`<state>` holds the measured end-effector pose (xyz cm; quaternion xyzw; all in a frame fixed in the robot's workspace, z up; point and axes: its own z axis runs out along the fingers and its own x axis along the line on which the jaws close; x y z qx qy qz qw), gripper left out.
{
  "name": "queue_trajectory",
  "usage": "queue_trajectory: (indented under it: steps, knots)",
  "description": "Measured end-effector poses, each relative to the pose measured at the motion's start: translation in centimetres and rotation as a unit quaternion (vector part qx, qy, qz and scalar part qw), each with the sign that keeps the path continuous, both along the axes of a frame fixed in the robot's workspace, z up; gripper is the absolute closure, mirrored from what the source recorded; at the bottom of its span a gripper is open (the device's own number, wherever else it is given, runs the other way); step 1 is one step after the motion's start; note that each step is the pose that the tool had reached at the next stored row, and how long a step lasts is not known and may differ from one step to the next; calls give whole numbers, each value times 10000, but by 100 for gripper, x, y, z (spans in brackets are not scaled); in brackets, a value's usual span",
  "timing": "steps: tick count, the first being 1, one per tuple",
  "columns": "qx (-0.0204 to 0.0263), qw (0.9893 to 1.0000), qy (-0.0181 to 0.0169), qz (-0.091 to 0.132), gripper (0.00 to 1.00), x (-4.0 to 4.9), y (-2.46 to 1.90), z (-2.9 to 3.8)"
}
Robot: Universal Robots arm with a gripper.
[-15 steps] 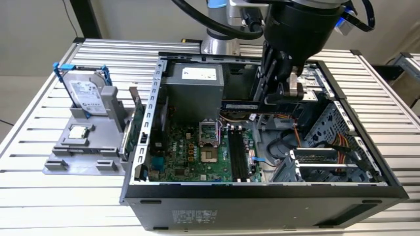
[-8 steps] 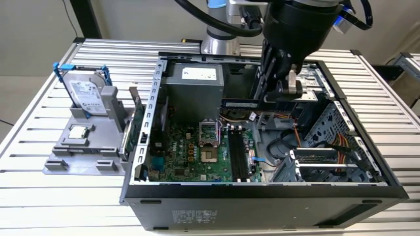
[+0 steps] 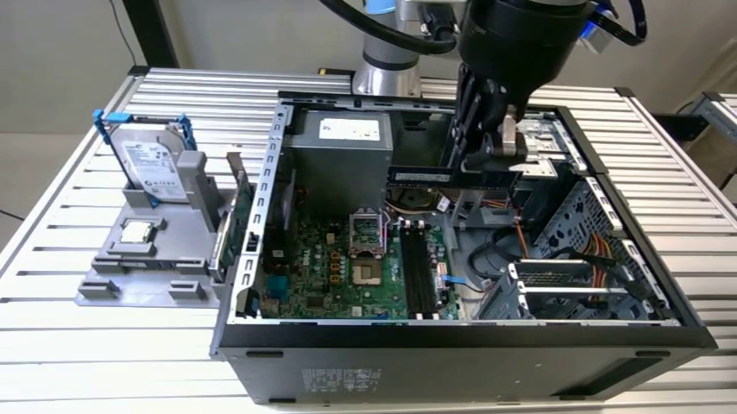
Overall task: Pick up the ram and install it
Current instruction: 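Pick up the ram and move it above insertion slot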
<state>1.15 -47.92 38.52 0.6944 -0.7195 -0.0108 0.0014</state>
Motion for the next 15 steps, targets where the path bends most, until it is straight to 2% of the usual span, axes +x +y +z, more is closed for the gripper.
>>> queue_trajectory:
  steps: [15]
  knots:
    - [1, 10000, 0, 0, 100, 0, 157, -1]
